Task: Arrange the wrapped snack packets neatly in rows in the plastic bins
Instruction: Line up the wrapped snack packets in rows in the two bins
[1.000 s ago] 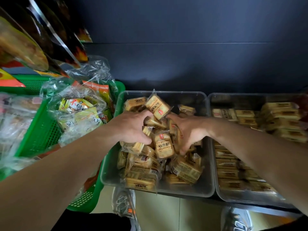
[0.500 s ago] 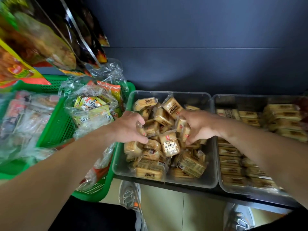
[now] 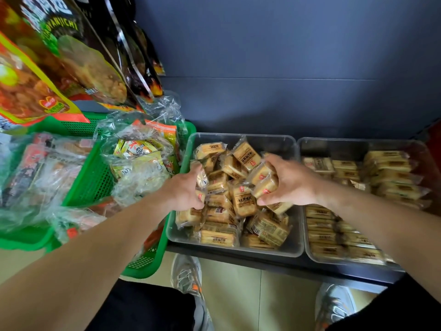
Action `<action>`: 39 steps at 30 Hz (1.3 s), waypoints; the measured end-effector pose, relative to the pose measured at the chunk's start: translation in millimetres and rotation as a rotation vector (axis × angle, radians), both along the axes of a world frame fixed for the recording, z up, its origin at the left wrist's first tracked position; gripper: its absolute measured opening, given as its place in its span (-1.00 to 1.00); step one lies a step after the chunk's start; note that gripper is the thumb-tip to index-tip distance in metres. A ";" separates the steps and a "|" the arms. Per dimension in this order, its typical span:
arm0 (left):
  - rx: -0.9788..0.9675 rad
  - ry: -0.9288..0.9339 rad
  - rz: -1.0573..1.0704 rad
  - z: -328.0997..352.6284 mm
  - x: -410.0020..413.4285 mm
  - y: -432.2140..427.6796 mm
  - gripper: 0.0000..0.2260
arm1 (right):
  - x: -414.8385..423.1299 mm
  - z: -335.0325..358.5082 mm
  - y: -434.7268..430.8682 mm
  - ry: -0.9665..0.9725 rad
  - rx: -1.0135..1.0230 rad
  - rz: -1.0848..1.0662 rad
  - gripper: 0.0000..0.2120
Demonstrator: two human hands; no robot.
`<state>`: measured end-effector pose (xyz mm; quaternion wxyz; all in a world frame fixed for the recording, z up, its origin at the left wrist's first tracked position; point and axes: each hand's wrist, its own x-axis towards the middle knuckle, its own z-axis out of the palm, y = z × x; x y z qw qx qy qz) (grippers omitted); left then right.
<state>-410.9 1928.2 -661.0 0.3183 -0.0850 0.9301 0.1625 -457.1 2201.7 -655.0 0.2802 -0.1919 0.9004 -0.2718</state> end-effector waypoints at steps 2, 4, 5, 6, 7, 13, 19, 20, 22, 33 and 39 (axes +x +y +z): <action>0.013 0.031 -0.016 2.5 5.5 -0.9 0.05 | 0.3 -8.3 -12.1 -0.061 -0.030 0.049 -0.18; 0.006 0.039 -0.037 4.3 10.2 -0.6 0.06 | -1.0 -19.1 -28.0 -0.050 0.009 0.152 -0.22; -0.020 0.044 -0.042 5.3 12.4 -0.3 0.06 | -1.7 -23.3 -35.4 -0.049 0.034 0.197 -0.20; -0.054 0.052 -0.042 5.6 14.4 -0.7 0.05 | -3.0 -27.1 -40.6 -0.059 0.056 0.226 -0.14; -0.086 0.051 -0.033 6.2 16.3 -1.5 0.01 | -5.5 -30.4 -43.8 -0.078 0.072 0.241 -0.07; -0.113 -0.035 -0.056 10.4 24.9 -5.2 -0.14 | -13.7 -34.2 -40.8 -0.122 0.200 0.292 0.23; -0.082 -0.051 -0.141 14.1 35.3 -6.4 -0.25 | -7.6 -28.4 -42.4 -0.131 0.216 0.324 0.17; -0.067 -0.050 -0.129 15.2 36.7 -7.3 -0.29 | -6.1 -27.0 -42.9 -0.131 0.211 0.325 0.17; -0.021 -0.032 -0.097 19.6 37.3 -10.4 -0.39 | -1.2 -25.0 -44.3 -0.128 0.214 0.348 0.19; 0.383 0.312 0.159 74.6 7.8 15.2 -0.54 | 19.9 11.9 -13.7 -0.172 0.047 0.226 0.09; 0.554 0.328 0.102 71.8 -15.7 104.3 -0.52 | 9.4 61.1 109.5 -0.042 -0.051 -0.192 -0.15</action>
